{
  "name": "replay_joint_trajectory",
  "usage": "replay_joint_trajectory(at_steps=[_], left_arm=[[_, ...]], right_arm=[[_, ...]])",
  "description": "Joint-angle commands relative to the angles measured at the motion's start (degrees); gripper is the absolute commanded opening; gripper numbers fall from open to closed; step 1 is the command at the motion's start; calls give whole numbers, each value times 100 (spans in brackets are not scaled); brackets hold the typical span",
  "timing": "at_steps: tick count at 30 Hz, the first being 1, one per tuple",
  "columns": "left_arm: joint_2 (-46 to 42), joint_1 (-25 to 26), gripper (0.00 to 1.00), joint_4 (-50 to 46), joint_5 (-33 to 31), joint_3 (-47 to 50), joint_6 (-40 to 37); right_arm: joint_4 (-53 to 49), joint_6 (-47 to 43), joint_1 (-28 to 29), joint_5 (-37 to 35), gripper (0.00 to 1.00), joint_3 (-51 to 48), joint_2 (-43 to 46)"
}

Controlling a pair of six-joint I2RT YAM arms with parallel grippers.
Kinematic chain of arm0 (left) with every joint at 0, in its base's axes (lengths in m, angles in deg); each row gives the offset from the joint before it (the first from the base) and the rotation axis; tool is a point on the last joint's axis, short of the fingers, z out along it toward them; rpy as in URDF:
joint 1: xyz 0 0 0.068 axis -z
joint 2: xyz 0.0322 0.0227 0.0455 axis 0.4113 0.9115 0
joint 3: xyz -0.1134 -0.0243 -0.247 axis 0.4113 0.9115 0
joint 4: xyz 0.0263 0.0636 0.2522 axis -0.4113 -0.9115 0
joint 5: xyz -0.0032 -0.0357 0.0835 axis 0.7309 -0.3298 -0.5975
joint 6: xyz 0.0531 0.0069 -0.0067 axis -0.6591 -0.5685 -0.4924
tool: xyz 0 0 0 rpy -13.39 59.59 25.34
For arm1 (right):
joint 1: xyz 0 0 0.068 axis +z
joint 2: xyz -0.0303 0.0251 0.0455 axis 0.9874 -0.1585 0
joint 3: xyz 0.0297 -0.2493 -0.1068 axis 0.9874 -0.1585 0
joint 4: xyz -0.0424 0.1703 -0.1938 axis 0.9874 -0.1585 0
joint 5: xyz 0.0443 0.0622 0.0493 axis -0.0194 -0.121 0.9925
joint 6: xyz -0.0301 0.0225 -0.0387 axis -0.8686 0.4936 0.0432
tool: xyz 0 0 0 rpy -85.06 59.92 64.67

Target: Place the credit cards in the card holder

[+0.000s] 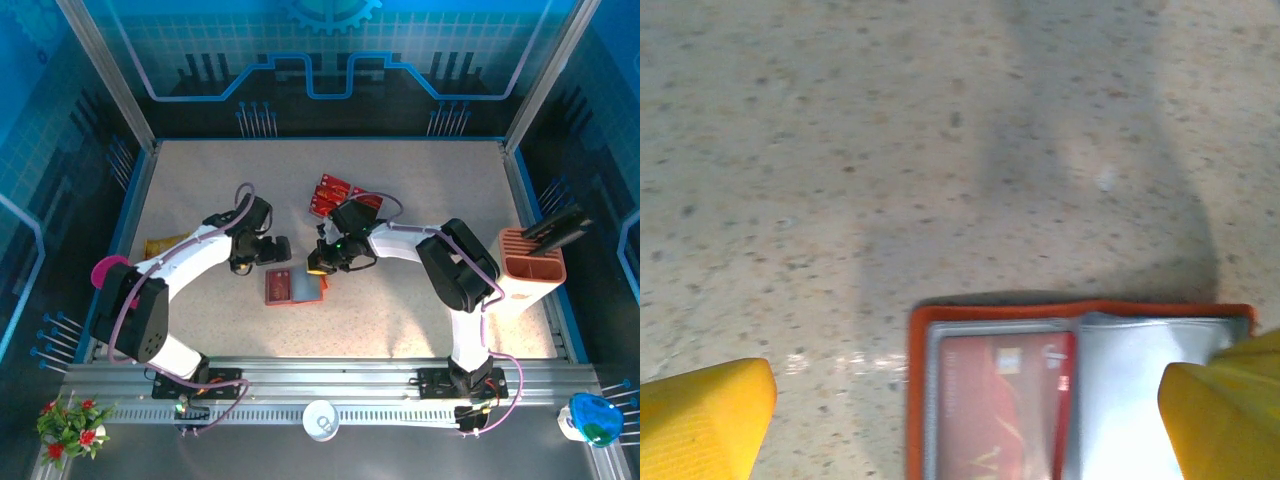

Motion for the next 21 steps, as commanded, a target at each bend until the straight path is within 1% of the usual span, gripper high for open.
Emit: replay_joint_trajectory(at_steps=[1,7,12,21], left_arm=[[20,-65,99,-284,-73,85,196],[76,-91,99,-167,-4,189,250],[158,-198,99,-129,11,107,256],[256,-816,99,-182,183,-333,324]], right_arm=[[7,72,138,171,0,236,232],[-71,66,256,213,0,448,293],[-179,63,393,246,0,804,148],[-446,-75,642,249,1,1470,-382]])
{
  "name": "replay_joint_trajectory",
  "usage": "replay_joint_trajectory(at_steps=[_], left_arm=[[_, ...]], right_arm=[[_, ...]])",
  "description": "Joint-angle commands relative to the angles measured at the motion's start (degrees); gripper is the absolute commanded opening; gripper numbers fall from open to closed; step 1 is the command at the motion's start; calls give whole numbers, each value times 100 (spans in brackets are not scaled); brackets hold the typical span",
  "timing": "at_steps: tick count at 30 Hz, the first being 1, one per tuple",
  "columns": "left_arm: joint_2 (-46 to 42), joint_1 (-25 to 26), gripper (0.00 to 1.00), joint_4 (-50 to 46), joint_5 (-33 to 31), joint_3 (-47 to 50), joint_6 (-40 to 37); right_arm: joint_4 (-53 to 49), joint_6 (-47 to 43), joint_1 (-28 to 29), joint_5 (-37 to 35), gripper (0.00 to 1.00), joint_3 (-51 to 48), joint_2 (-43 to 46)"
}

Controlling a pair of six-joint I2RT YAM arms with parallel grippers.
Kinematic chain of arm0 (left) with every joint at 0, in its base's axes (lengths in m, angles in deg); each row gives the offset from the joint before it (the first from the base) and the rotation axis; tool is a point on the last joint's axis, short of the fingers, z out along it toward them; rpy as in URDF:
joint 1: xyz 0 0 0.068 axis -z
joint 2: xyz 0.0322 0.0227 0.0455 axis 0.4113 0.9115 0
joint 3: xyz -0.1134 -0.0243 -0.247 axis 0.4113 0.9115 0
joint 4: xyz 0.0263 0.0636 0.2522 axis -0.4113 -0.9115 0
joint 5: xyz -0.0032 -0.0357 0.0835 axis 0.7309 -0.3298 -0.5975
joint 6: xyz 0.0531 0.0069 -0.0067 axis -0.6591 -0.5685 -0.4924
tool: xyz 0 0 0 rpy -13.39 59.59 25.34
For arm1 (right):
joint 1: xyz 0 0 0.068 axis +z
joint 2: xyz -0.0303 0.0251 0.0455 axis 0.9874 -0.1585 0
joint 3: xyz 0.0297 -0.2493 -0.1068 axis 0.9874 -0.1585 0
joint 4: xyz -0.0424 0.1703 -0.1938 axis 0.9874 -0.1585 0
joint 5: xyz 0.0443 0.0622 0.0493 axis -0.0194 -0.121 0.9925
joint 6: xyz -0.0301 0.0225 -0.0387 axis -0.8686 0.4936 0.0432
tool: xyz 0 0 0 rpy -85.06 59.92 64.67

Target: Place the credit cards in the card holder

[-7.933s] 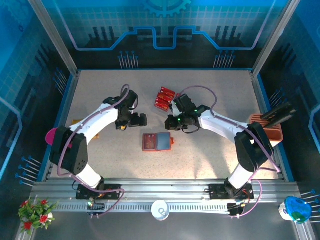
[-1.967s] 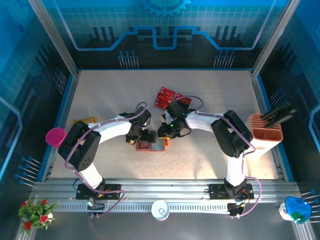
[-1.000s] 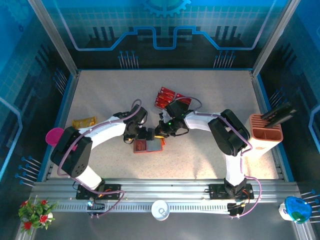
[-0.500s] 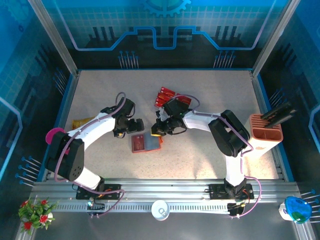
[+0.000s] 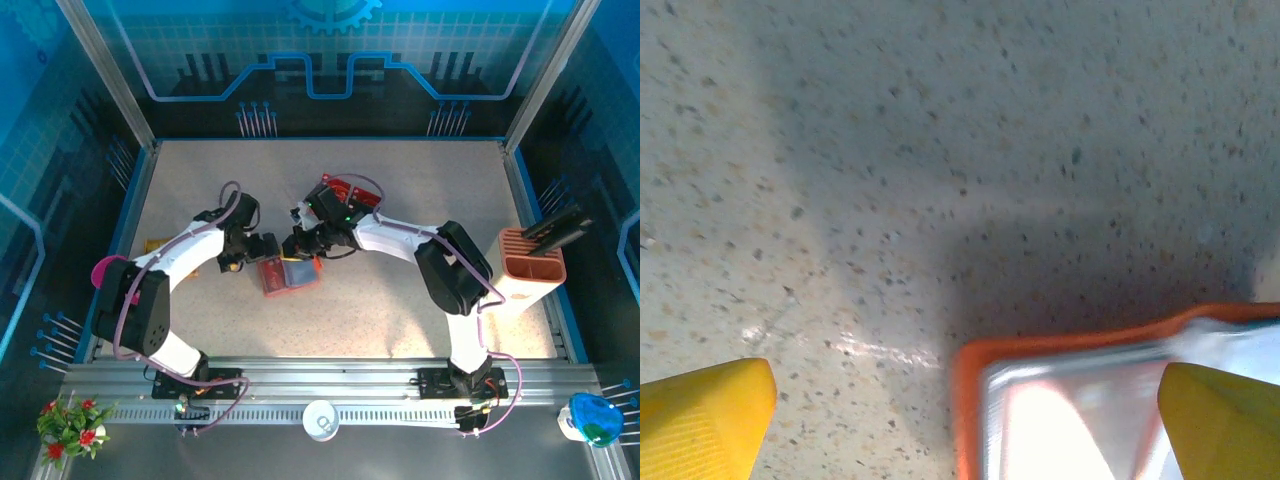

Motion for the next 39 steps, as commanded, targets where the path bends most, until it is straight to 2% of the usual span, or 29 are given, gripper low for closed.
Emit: replay_joint_trajectory(at_steps=[1,12,14,16,19,30,39], left_arm=[[85,-280,99,-117,196,-332,140],[118,-824,99,-263,465,-647,-46],[148,-842,99,-305,490,-670,-79],[156,-859,99,-298,516,-662,-95],[168,-870,99,-282,569,-661,-110],[231,-905,99,-262,670,-740,-127],[188,-945,99,-277,696,-732,-153]], right_arm=[[-223,-88,158,148,1,251,-335],[53,30,314,181,4,528,-948],[12,-18,358,230,11,569,-996],[-16,-57,394,295,30,573,-1039],[-54,-115,456,353,38,595,-1059],[-716,-507,679,625,47,1183,-1368],[-931,-589,745,745,54,1140,-1589]])
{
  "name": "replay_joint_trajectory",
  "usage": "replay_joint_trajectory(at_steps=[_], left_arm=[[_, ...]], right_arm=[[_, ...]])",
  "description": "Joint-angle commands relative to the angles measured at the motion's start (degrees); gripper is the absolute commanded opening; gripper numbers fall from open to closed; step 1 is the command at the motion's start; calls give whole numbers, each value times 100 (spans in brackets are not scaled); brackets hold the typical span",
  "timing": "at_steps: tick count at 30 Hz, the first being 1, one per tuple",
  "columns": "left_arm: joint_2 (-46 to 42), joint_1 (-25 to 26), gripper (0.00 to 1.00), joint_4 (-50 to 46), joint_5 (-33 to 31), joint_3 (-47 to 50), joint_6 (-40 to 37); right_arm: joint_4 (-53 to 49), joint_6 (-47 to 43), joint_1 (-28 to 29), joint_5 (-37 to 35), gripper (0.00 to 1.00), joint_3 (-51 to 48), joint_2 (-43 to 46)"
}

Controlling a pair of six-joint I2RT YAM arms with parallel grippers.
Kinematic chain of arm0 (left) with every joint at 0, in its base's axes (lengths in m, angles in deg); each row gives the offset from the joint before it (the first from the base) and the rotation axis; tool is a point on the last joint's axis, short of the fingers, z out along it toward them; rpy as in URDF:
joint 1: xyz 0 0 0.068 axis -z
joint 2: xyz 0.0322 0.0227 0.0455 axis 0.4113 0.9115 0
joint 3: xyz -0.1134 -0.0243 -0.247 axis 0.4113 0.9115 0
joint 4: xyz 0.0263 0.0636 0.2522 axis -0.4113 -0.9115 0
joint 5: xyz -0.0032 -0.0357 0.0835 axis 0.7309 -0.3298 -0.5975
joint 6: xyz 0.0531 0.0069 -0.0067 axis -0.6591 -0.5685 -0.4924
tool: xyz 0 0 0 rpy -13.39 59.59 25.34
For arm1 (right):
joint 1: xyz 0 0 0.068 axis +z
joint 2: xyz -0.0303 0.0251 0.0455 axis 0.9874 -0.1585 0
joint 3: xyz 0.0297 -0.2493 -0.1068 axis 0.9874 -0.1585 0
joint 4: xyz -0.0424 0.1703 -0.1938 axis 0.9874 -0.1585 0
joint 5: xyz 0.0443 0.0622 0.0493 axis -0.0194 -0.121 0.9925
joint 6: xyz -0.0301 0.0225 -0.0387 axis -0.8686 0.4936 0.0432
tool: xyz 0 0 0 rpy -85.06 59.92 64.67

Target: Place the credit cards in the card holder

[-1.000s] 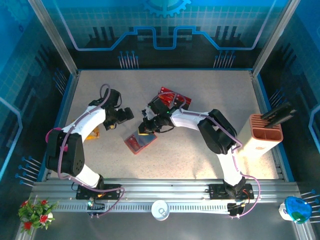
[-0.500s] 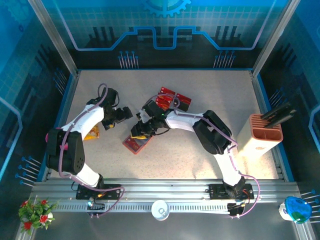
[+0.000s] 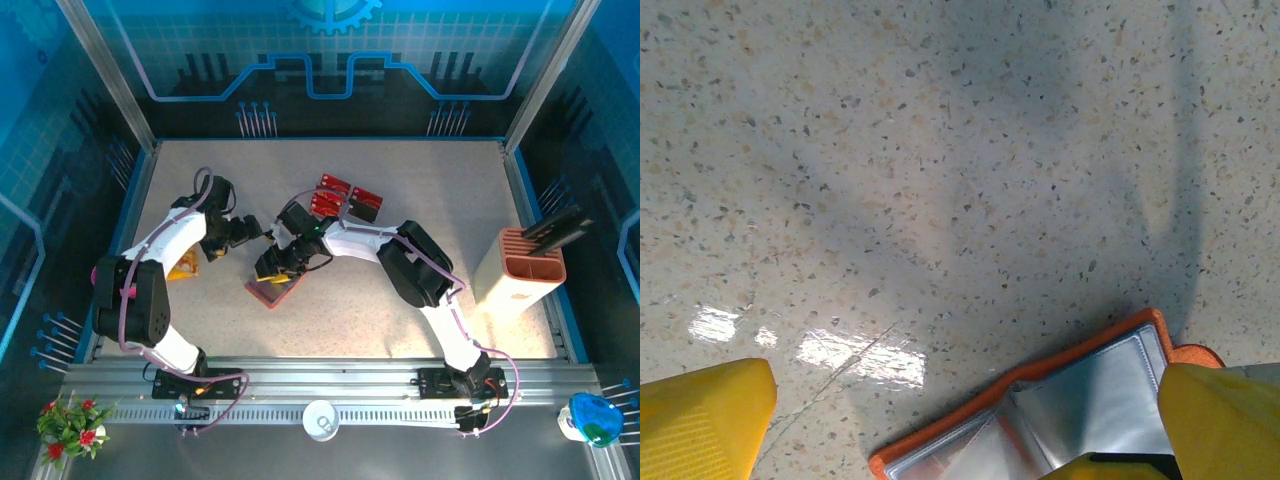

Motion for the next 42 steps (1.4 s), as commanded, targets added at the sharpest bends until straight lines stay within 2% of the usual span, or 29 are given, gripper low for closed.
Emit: replay_joint_trajectory(at_steps=[1,8,18,26,30,35,42], left_arm=[[-8,-23,99,9,193,-181,-86],[-43,-31,99,0,218,-190,-86],[-49,-31,99,-13,449,-278,-234],[-58,-32,99,-33,716,-348,-275],[-78,-24,99,-25,818,-307,-223],[-89,-23,99,-4,916,-243,-150],[-116,-25,99,-9,1013,-234,-57]], right_arm=[[-375,-181,212,261,55,85,-284],[-516,-284,192,267,56,56,-275],[-33,-91,-336,434,54,-123,748],[-400,-421,-1009,-202,53,-623,1308],[-1194,-978,-1114,-882,53,-306,1165],[-1963,-1526,-1023,-1396,53,387,678],[-2413,-1796,-878,-1561,51,1113,49]])
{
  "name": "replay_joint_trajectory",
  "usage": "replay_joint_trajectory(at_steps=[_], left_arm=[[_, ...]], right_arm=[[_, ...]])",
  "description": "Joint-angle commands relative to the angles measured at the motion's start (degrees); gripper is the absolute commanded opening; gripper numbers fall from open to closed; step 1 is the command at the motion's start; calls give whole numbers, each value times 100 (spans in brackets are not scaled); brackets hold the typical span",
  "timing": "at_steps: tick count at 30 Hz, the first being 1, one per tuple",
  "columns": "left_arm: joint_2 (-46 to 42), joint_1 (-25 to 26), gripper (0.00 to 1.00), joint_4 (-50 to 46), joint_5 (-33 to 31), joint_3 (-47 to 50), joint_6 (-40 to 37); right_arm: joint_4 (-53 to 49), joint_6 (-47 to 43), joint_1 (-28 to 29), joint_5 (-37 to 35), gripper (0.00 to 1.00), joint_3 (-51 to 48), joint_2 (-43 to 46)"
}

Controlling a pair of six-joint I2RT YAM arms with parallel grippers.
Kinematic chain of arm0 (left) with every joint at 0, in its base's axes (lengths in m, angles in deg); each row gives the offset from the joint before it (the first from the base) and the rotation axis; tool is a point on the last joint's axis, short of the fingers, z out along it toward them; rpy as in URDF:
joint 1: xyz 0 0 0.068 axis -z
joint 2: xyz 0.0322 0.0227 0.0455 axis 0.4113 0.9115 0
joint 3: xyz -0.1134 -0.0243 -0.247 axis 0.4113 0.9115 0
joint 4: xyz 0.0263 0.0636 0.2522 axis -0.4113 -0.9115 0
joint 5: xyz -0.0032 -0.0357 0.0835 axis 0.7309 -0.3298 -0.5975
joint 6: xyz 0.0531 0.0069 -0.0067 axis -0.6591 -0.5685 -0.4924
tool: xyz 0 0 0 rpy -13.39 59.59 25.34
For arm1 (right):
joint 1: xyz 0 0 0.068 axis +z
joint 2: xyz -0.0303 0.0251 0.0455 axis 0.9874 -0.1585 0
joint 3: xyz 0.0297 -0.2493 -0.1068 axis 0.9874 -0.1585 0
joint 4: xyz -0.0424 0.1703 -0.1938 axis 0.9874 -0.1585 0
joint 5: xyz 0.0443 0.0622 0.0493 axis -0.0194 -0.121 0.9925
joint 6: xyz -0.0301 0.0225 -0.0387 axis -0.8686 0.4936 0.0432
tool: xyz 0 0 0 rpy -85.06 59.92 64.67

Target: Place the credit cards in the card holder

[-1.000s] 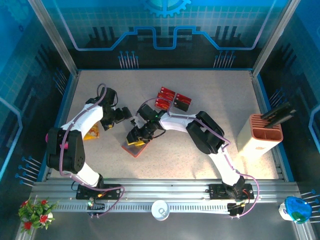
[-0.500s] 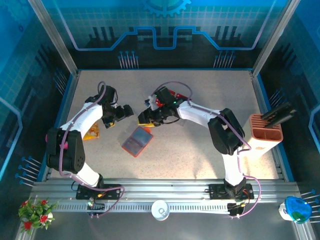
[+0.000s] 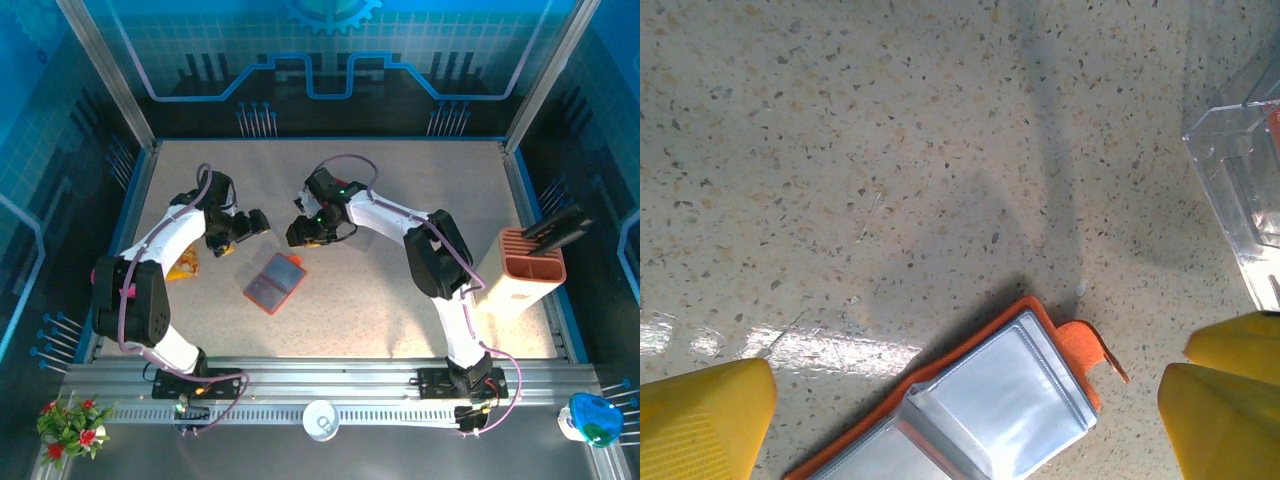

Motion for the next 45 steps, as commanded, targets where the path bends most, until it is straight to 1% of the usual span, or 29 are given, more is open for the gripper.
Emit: replay_joint_trajectory(at_steps=[1,5,8,11,16,18,23,34,40,45], left_arm=[[-131,-10,99,-65,220,-46,84],[-181,-5,99,-61,270,-37,124],[-184,4,99,-60,298,-37,146],[-183,26,99,-50,327,-29,156],[-175,114,99,-49,360,-46,204],[-173,156,99,-49,364,-51,223],[-164,279,99,-52,378,-94,272],[-105,638,99,-27,427,-239,392],[13,824,99,22,431,-288,442],[145,942,99,52,440,-393,473]], right_arm=[[-500,-281,107,-152,50,302,-317],[-519,-301,145,-134,45,379,-452],[-514,-324,144,-125,40,388,-509],[-488,-347,142,-128,29,373,-520],[-375,-354,142,-120,5,179,-402],[-316,-353,130,-138,0,-2,-279],[-37,-251,32,-246,0,-764,240],[803,320,-463,-730,0,-3247,1946],[874,470,-752,-1034,0,-4086,2696],[831,553,-934,-1254,0,-4564,3159]])
